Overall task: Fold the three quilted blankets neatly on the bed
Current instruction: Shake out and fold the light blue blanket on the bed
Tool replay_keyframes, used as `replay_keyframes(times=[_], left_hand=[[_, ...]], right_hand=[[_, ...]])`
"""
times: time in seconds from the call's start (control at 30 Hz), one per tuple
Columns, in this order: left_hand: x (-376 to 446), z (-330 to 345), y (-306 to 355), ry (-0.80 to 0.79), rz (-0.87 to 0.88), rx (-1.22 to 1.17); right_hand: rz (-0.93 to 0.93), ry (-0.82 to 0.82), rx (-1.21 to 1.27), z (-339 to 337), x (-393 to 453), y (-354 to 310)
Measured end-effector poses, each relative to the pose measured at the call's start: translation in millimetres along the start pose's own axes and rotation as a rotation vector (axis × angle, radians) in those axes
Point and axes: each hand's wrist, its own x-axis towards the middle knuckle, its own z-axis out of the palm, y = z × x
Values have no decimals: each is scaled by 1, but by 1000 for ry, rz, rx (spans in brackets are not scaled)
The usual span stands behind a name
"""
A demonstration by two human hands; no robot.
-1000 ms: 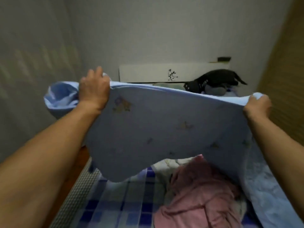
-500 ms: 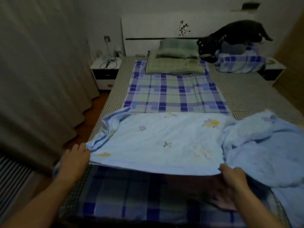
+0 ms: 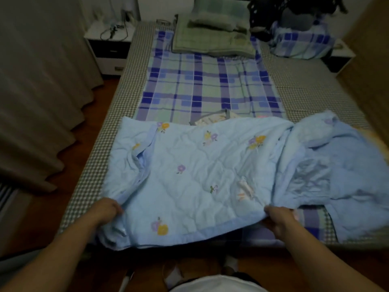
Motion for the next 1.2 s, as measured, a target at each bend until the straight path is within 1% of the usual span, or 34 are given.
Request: replay_keyframes(times=[0.03,0.07,0.1,0.13,0.17,0.2,0.23,0.27,0.37,0.47,0.57,0.63,0.7,0.73,0.77,0.8,0.83,0.9,0.93,0.97,1.03,1.1,1.17,1.2], left_hand=[[0,-13,16,106,-49,-178],[-2,-23,33,232,-61,-368],[-11,-25,55,344,1,-483],[-27,-19,83,384,106,-492],[-44,-4,110,376,237,-431],[-60,20,139,315,357,-366],[-74,48,162,243,432,-302],[-85,76,181,200,489,-198],[-111,144,239,182,600,152],[-113,180,279,230,604,331],[-103,190,299,299,594,444],[-94,190,306,316,639,461],[-83,194,301,432,729,432],[-83,195,294,488,735,422],[-83,198,288,571,745,438],[-85,196,284,641,754,468],[-87,193,282,686,745,510],[-93,185,286,713,692,603],[-95,184,288,721,672,649],[-96,183,292,733,654,680],[-98,183,299,733,614,723],[-100,183,302,727,588,754],[-101,182,304,726,561,762],[-101,181,305,727,553,761]], right_hand=[[-14,-21,10,3,-5,-1],[-25,-45,19,7,-11,0],[-25,-64,37,11,-15,0],[-18,-82,46,16,-19,0],[-8,-111,58,22,-24,-1],[1,-138,86,26,-27,-2],[9,-178,115,32,-32,-5],[22,-208,140,40,-38,-7],[62,-264,189,53,-46,-14],[121,-307,131,50,-44,-21],[122,-372,16,33,-32,-30],[120,-469,-59,18,-15,-33],[157,-580,-192,-3,6,-36],[169,-600,-257,-17,18,-40],[172,-575,-277,-33,32,-46],[145,-503,-260,-49,45,-57],[78,-383,-205,-64,61,-73],[-98,-133,-221,-86,97,-117],[-169,-85,-223,-93,113,-142],[-213,-75,-189,-94,128,-167],[-183,-117,36,-92,160,-212],[-42,-182,303,-90,193,-244],[169,-217,356,-88,214,-262],[222,-261,339,-89,218,-267]])
